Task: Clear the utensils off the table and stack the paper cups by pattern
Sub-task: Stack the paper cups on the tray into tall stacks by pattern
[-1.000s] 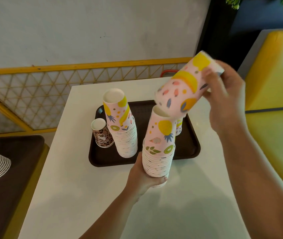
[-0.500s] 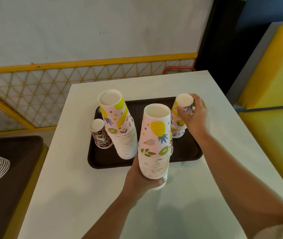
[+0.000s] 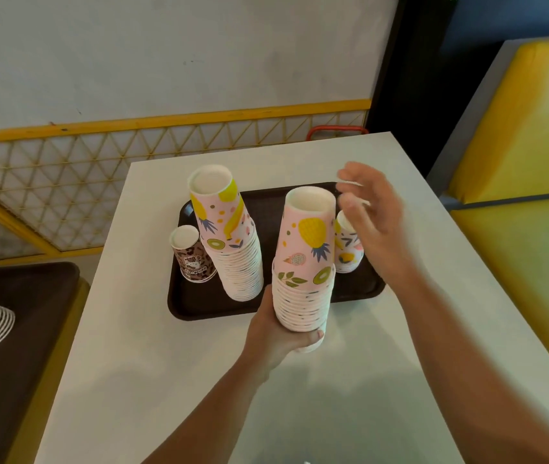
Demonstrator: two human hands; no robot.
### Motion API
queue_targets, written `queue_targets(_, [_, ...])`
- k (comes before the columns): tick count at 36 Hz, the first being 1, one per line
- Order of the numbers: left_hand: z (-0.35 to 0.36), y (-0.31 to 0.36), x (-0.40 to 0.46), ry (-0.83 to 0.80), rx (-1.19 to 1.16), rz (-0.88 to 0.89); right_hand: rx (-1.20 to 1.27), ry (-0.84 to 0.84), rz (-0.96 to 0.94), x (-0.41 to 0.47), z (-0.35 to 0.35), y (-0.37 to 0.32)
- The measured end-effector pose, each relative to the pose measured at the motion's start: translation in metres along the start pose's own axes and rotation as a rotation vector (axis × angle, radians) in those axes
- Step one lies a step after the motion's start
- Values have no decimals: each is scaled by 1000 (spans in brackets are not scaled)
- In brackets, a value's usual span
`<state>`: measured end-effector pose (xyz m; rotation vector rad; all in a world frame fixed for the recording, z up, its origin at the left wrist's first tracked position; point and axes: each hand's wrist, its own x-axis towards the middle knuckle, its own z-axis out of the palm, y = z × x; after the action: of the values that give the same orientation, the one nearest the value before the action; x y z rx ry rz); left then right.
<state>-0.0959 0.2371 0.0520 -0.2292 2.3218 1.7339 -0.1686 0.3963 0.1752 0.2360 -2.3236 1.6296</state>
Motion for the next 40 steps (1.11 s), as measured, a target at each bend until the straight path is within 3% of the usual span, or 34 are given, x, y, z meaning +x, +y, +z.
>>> queue_targets(3, [1, 1, 0, -12, -4, 7, -74, -199, 26, -9, 2, -19])
queue_targets(5, [2, 3, 0, -20, -19, 14, -101, -232, 25, -14, 4, -22])
queue_targets(21, [5, 9, -2, -24, -16, 55, -92, -112, 32, -17, -4, -38])
queue_targets(40, [8, 12, 4, -18, 47, 62, 266, 49, 199, 16, -29, -45])
